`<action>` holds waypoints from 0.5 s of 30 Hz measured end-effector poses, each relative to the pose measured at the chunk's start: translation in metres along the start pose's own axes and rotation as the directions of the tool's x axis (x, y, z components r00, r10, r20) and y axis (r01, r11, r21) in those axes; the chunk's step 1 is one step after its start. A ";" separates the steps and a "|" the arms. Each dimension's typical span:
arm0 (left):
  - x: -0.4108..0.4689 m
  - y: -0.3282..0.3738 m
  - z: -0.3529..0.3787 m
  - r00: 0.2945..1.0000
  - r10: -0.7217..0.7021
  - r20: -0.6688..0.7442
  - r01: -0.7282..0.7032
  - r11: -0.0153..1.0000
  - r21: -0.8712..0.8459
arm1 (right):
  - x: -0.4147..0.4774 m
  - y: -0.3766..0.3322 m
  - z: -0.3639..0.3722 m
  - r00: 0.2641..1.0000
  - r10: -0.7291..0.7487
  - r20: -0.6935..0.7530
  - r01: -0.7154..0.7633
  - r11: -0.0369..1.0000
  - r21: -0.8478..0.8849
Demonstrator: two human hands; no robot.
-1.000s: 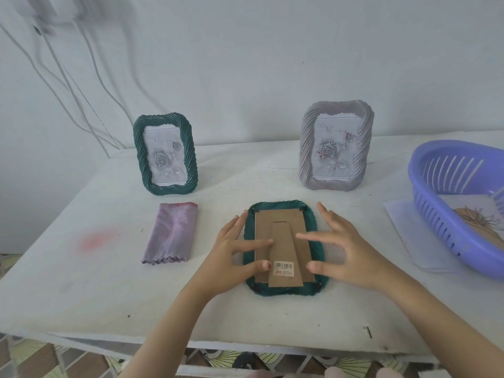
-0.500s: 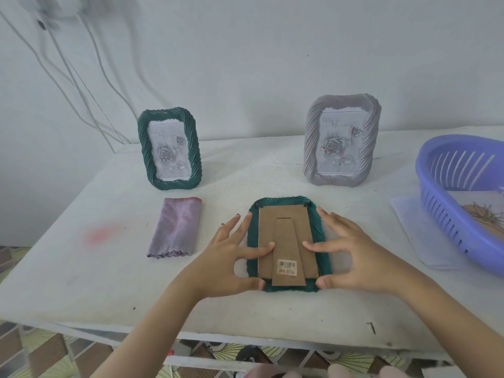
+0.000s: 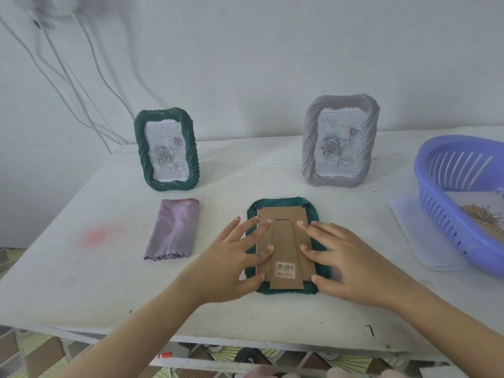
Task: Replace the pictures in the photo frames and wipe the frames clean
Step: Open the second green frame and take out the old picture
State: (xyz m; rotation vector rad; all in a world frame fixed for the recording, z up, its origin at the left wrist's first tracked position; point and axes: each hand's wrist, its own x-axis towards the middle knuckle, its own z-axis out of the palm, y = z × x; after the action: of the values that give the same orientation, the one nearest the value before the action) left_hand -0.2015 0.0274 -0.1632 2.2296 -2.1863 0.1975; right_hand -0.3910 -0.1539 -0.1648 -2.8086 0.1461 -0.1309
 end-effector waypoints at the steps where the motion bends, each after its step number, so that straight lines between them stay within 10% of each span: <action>1: 0.000 0.000 0.001 1.000 -0.007 -0.003 0.007 1.000 -0.014 | 0.000 0.000 0.002 0.999 -0.012 -0.033 0.011 1.000 -0.023; 15: -0.002 0.021 0.013 0.942 -0.335 -0.031 0.267 0.800 -0.537 | -0.009 0.001 0.014 0.962 0.269 0.042 -0.268 0.906 0.328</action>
State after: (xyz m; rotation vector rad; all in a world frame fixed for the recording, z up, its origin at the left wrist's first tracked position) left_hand -0.2218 0.0279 -0.1779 2.1192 -1.5353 -0.2381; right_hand -0.3981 -0.1494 -0.1790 -2.4240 0.4657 -0.0862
